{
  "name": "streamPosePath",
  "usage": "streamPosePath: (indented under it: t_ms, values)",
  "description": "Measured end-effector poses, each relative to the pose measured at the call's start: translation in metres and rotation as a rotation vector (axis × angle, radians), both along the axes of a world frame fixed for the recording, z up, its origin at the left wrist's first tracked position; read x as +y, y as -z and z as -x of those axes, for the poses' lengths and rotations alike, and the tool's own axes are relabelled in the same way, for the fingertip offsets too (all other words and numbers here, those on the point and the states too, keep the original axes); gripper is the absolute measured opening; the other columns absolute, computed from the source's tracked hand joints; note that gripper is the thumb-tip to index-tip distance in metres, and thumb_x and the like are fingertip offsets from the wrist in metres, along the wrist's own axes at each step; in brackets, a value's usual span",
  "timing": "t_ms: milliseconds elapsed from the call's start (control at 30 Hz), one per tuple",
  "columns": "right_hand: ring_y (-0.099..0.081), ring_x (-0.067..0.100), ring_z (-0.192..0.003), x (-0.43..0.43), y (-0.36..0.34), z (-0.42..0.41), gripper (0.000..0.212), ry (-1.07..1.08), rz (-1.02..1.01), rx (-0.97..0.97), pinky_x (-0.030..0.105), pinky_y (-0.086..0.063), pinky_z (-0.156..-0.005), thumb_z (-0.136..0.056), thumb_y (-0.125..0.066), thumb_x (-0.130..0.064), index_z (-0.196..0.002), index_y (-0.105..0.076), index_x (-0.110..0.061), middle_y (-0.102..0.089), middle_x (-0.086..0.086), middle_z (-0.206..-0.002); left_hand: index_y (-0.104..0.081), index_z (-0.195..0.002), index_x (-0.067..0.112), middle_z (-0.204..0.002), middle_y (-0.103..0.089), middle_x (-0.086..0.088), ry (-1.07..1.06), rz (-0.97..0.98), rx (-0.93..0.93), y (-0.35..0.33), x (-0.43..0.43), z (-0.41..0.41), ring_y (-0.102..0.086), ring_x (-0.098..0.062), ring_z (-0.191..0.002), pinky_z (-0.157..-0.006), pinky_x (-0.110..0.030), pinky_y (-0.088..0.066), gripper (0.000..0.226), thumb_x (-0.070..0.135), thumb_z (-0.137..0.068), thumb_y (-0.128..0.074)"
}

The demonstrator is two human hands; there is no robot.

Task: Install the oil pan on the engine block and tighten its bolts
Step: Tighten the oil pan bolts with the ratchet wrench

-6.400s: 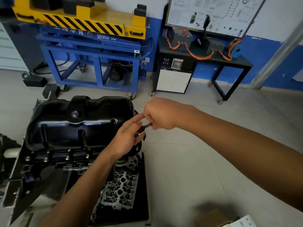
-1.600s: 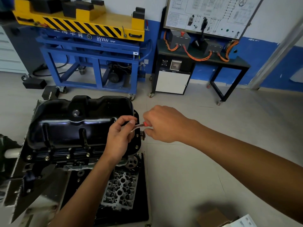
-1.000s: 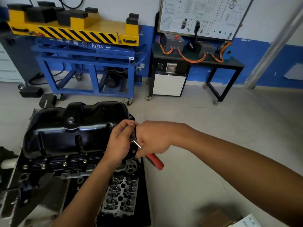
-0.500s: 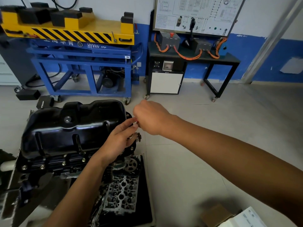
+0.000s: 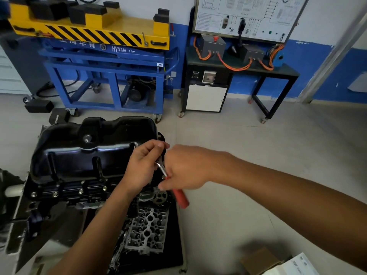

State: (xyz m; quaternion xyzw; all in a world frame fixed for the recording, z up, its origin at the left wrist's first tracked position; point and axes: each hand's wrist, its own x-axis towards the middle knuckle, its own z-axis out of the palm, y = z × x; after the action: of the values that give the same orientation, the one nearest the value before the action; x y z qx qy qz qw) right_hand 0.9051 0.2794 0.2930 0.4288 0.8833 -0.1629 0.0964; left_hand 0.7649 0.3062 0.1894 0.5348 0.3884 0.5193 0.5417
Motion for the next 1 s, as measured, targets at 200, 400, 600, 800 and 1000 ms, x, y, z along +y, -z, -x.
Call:
streamPosePath:
  t_ms: [200, 400, 600, 800, 1000]
  values:
    - [-0.049, 0.005, -0.045, -0.004, 0.003, 0.009, 0.053, -0.012, 0.055, 0.097, 0.016, -0.03, -0.046, -0.095, -0.064, -0.035, -0.047, -0.049, -0.017, -0.044, -0.008, -0.043, -0.067, -0.094, -0.001, -0.094, -0.064, -0.033, 0.042, -0.005, -0.019, -0.004, -0.004, 0.002, -0.059, -0.034, -0.086, -0.081, -0.042, -0.048, 0.03, 0.019, -0.101, -0.045]
    - [-0.045, 0.005, -0.042, 0.007, 0.002, 0.003, 0.047, -0.003, 0.074, 0.056, 0.019, -0.033, -0.044, -0.09, -0.071, -0.036, -0.052, -0.054, -0.013, -0.045, -0.004, -0.045, -0.066, -0.097, 0.002, -0.085, -0.061, -0.021, 0.073, 0.023, -0.036, -0.003, 0.001, 0.006, -0.055, -0.029, -0.078, -0.069, -0.032, -0.048, 0.032, 0.025, -0.096, -0.043]
    - [-0.048, 0.01, -0.044, 0.025, -0.004, -0.01, 0.044, 0.111, -0.124, -0.101, 0.025, -0.041, -0.046, -0.08, -0.081, -0.028, -0.057, -0.045, -0.021, -0.048, -0.005, -0.042, -0.07, -0.098, 0.014, -0.079, -0.048, -0.039, 0.146, 0.052, -0.007, 0.0, 0.002, 0.008, -0.048, -0.033, -0.077, -0.07, -0.045, -0.036, 0.03, 0.033, -0.095, -0.047]
    - [-0.038, 0.015, -0.053, 0.044, 0.009, -0.007, 0.037, 0.149, -0.45, -0.065, 0.029, -0.026, -0.046, -0.088, -0.062, 0.0, -0.066, -0.039, -0.02, -0.037, 0.0, -0.067, -0.058, -0.13, 0.021, -0.053, -0.039, 0.012, 0.264, 0.05, -0.03, 0.004, 0.005, 0.006, -0.026, -0.008, -0.046, -0.049, -0.024, -0.02, 0.038, 0.027, -0.095, -0.047]
    - [-0.058, 0.025, -0.073, 0.043, 0.019, -0.014, 0.017, 0.113, -0.44, 0.078, 0.039, -0.05, -0.062, -0.093, -0.059, -0.015, -0.077, -0.054, -0.018, -0.062, 0.005, -0.083, -0.053, -0.137, 0.022, -0.057, -0.036, 0.009, 0.191, 0.026, -0.039, 0.004, 0.002, 0.01, -0.03, -0.008, -0.049, -0.048, -0.023, -0.026, 0.044, 0.029, -0.094, -0.051]
